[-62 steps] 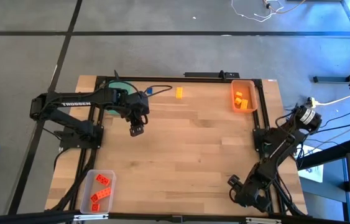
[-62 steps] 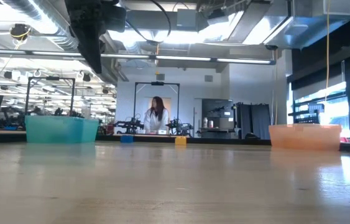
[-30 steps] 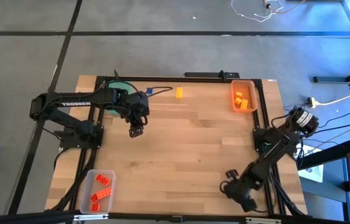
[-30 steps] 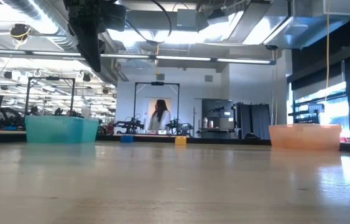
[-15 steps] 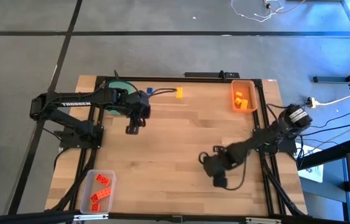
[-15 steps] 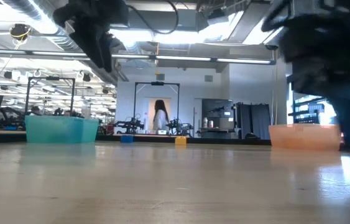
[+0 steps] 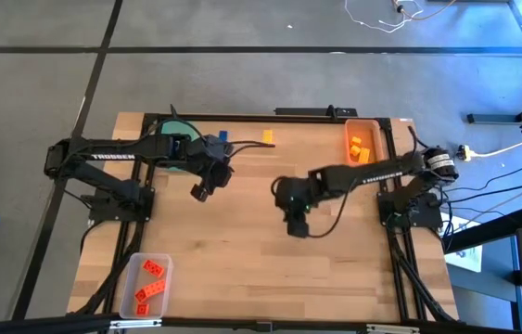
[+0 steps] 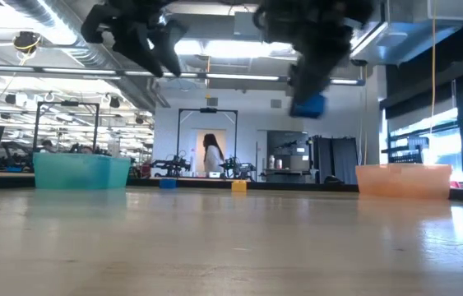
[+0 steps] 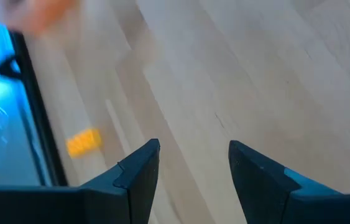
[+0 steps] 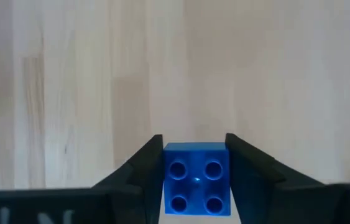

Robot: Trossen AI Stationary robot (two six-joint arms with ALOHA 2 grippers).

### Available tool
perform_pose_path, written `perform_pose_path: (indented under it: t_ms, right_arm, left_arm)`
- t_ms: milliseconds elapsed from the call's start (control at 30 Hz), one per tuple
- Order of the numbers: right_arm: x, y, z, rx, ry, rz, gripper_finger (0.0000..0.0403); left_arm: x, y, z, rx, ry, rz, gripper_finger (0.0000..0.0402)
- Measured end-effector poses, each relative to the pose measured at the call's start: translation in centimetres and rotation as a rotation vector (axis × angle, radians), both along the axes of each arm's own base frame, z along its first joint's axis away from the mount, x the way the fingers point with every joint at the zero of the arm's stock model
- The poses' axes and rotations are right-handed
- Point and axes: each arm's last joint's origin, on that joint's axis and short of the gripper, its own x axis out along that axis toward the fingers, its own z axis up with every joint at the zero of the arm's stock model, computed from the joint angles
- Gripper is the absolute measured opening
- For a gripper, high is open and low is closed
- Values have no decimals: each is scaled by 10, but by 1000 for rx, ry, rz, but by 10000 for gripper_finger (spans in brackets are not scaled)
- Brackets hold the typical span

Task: Sort & place blocks by color
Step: Put the blue game piece into the blue bin

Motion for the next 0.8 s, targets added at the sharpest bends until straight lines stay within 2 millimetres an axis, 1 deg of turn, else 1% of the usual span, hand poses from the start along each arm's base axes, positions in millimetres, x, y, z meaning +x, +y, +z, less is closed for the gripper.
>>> perform_pose_path:
  t_ms: [167, 267, 333, 433, 500, 600, 733, 800]
  right_arm:
    - [12, -28, 24, -34, -93, 0, 138]
    - [17, -44, 37, -10, -148, -16, 138]
    - [20, -53, 43, 13, -189, -17, 138]
    - [22, -63, 50, 30, -229, 40, 138]
    - [22, -68, 54, 24, -248, 59, 138]
    - [22, -75, 57, 15, -253, 64, 138]
    - [21, -82, 58, 17, -265, 93, 138]
    - [21, -85, 58, 20, -269, 98, 138]
  left_arm:
    - [7, -10, 5, 81, -64, -120, 185]
    - [11, -15, 10, 143, -121, -195, 185]
    - [15, -18, 14, 172, -178, -221, 185]
    - [23, -19, 20, 215, -262, -246, 185]
    - [26, -19, 20, 220, -289, -243, 185]
    - [26, -19, 22, 170, -314, -195, 185]
    - [26, -19, 22, 109, -319, -136, 185]
    - [26, -19, 22, 110, -317, -135, 185]
